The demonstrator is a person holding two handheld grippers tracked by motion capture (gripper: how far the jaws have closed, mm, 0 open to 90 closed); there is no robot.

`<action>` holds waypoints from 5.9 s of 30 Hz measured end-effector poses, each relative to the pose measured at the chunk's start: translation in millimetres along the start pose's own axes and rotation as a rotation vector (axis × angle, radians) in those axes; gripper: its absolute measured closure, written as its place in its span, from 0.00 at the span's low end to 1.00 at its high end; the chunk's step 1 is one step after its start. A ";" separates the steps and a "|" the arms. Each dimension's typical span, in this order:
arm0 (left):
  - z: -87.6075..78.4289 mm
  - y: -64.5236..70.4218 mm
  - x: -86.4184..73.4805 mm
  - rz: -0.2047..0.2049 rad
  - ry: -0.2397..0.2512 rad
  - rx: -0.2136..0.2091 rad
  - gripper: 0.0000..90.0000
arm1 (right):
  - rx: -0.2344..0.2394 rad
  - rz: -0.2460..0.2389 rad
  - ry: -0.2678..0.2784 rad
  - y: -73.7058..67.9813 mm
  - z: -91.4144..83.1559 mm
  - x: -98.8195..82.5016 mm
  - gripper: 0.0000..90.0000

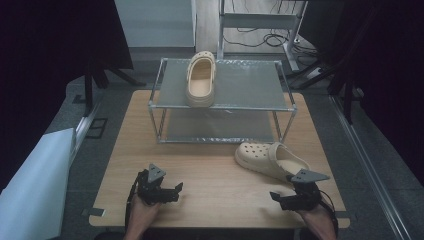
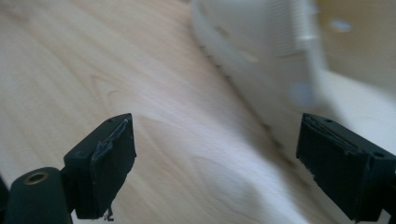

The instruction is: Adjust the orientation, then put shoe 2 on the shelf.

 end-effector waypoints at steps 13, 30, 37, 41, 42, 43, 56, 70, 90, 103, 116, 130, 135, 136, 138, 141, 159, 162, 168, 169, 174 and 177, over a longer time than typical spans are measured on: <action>-0.1 0.2 0.0 -0.017 0.002 -0.017 0.00 | -0.024 0.005 -0.002 29.2 10.9 20.8 0.11; -0.6 2.1 -0.4 -0.028 0.003 -0.039 0.00 | 0.108 0.002 -0.044 -18.6 32.6 33.0 0.15; 0.2 1.1 -1.9 -0.034 -0.006 -0.047 0.00 | 0.117 0.017 -0.061 -44.7 42.8 38.6 0.14; 0.1 0.7 -1.8 -0.039 -0.004 -0.051 0.00 | 0.129 0.003 -0.077 -58.9 51.0 41.8 0.13; 0.0 0.7 -1.8 -0.040 -0.003 -0.053 0.00 | 0.134 -0.004 -0.081 -65.8 54.2 44.6 0.12; 0.0 0.7 -1.8 -0.040 -0.003 -0.053 0.00 | 0.136 -0.010 -0.082 -69.0 55.9 46.1 0.12; 0.4 0.6 -2.2 -0.046 -0.005 -0.058 0.00 | 0.104 -0.020 -0.065 -65.9 43.1 43.8 0.15; -0.1 -0.9 -2.2 -0.056 -0.003 -0.058 0.00 | 0.048 0.055 0.003 -43.2 -3.9 19.9 0.14; 5.4 0.4 -5.1 -0.046 -0.029 -0.053 0.00 | -0.093 0.266 -0.001 16.9 18.7 18.3 0.23; 7.1 1.2 -6.7 -0.038 -0.042 -0.044 0.00 | -0.155 0.262 -0.049 14.2 43.8 41.4 0.58; 10.3 3.5 -8.9 -0.021 -0.064 -0.030 0.00 | -0.158 0.346 -0.048 31.9 40.4 37.0 0.82; 10.1 2.2 -7.9 -0.036 -0.057 -0.037 0.01 | 0.036 0.563 0.031 43.2 33.8 34.0 0.83; 9.3 2.4 -7.1 -0.043 -0.049 -0.044 0.00 | 0.085 0.576 0.051 36.4 28.1 38.9 0.84; 9.1 2.5 -6.7 -0.045 -0.045 -0.048 0.00 | 0.092 0.578 0.055 34.9 26.3 40.5 0.84; 8.8 2.5 -6.4 -0.050 -0.042 -0.054 0.00 | 0.111 0.585 0.065 31.9 22.3 44.4 0.84; 8.9 2.4 -6.2 -0.058 -0.039 -0.060 0.00 | 0.147 0.596 0.083 27.6 15.1 51.6 0.84; 8.6 1.2 -6.6 -0.047 -0.044 -0.061 0.00 | 0.267 0.611 0.173 13.0 -22.0 97.6 0.83; 7.9 1.3 -5.9 -0.047 -0.041 -0.064 0.00 | 0.269 0.615 0.173 13.5 -26.0 103.9 0.83; 8.3 1.9 -5.8 -0.044 -0.041 -0.069 0.00 | 0.293 0.633 0.191 13.1 -34.4 118.3 0.83; 8.6 2.4 -5.8 -0.044 -0.042 -0.072 0.00 | 0.296 0.638 0.194 13.5 -36.8 123.2 0.83; 10.0 5.1 -5.8 -0.037 -0.047 -0.084 0.00 | 0.304 0.644 0.209 14.2 -43.1 136.5 0.83; 10.4 5.4 -5.9 -0.036 -0.049 -0.086 0.00 | 0.313 0.646 0.214 13.8 -45.4 142.0 0.83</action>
Point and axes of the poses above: each handheld gripper's, and its own axes: z roughly forward along the jaws, x roughly out of its top, y roughly to its right, the point moved 10 cm from there along z, roughly forward along the jaws, and after that the axes turned 5 degrees about -y, right-handed, at the moved point
